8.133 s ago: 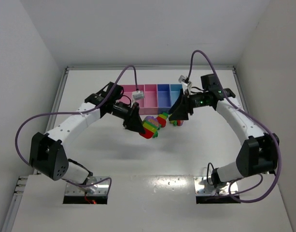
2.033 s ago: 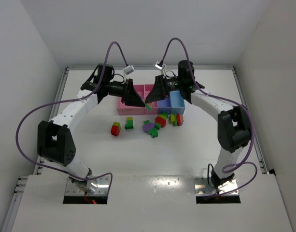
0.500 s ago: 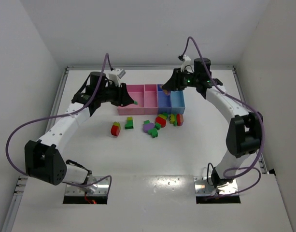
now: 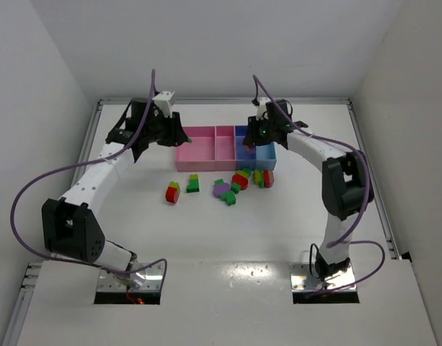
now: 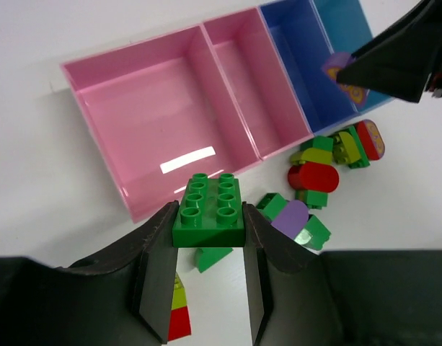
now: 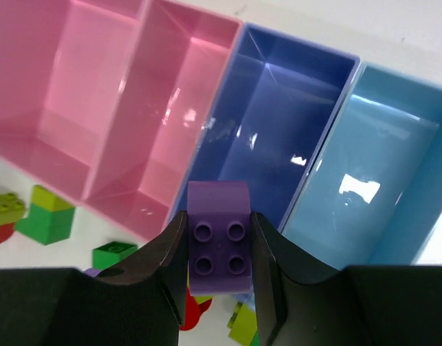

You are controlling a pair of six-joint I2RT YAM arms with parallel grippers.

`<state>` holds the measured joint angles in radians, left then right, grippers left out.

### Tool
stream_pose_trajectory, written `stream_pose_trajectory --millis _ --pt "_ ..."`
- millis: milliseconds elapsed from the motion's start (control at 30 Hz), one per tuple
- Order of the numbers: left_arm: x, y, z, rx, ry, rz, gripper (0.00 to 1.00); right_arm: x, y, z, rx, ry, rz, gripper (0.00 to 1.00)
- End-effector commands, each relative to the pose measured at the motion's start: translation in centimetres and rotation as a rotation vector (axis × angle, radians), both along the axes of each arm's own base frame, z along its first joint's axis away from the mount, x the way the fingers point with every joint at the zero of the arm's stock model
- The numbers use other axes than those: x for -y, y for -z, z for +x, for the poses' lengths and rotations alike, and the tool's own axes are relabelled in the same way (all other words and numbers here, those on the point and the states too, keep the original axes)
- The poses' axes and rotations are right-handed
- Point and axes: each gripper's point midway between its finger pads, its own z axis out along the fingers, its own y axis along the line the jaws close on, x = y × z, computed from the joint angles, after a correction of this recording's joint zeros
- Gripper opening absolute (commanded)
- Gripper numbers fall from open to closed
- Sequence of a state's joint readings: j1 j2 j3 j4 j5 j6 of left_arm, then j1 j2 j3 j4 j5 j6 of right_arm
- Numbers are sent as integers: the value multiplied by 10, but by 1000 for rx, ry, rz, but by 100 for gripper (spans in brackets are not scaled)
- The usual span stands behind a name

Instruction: Sort the legos into containers by color

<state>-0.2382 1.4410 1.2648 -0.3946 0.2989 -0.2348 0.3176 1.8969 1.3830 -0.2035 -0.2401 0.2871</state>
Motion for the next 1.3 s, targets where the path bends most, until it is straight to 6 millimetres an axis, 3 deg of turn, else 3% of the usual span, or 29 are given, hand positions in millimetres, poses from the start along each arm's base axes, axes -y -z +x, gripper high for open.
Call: stream_pose_trajectory --millis 0,100,133,167,233,300,433,467,567,667,700,767,800,833,900,933,967,1000,1033,1167,1200,1267 --pt "-10 -15 17 45 -30 4 5 -9 -11 24 70 25 -6 0" --pt "-12 -10 22 32 -33 2 5 -12 -6 35 73 38 -4 4" --pt "-12 -10 22 32 -33 2 5 -12 -6 35 73 38 -4 9" --pt "-10 -6 22 19 -25 0 5 -15 -8 40 79 30 6 25" --pt "-10 -1 23 9 -25 3 5 -16 -6 42 78 30 5 37" --pt "-8 3 24 -7 -22 -7 5 -18 -6 42 76 23 11 61" --pt "-6 18 31 -37 -27 -8 5 -24 -7 39 69 13 23 77" --pt "-6 23 32 -47 -27 -5 5 -26 -19 37 88 4 37 81" --pt "-5 34 45 -58 -35 2 7 -30 -48 36 135 -17 71 81" --pt "-2 38 58 -54 -36 22 12 -21 -74 36 176 -15 97 81" --pt "-3 50 65 -77 -47 35 16 -20 -91 34 214 -22 99 81" --pt "-3 51 75 -73 -58 42 23 -12 -102 30 247 -36 73 81" --pt "-3 62 81 -92 -65 52 29 -10 -99 25 247 -44 61 81" --pt "-2 61 86 -87 -65 50 37 -2 -111 22 279 -45 51 81" --pt "-3 68 89 -99 -72 59 47 6 -105 15 275 -47 32 81" --pt "-2 64 92 -88 -72 56 58 7 -109 11 282 -47 33 81" --pt "-2 64 92 -88 -72 56 71 15 -98 10 264 -41 18 81" --pt "2 64 90 -88 -63 57 83 15 -100 7 267 -41 19 81" --pt "4 63 89 -89 -54 51 85 16 -95 5 257 -41 16 81" --pt "7 41 71 -54 -9 31 83 18 -90 -4 246 -70 18 81" --pt "3 26 56 -20 -2 33 83 19 -89 -4 252 -77 10 81" --pt "-6 22 31 2 11 108 82 18 -90 -7 257 -93 9 81"
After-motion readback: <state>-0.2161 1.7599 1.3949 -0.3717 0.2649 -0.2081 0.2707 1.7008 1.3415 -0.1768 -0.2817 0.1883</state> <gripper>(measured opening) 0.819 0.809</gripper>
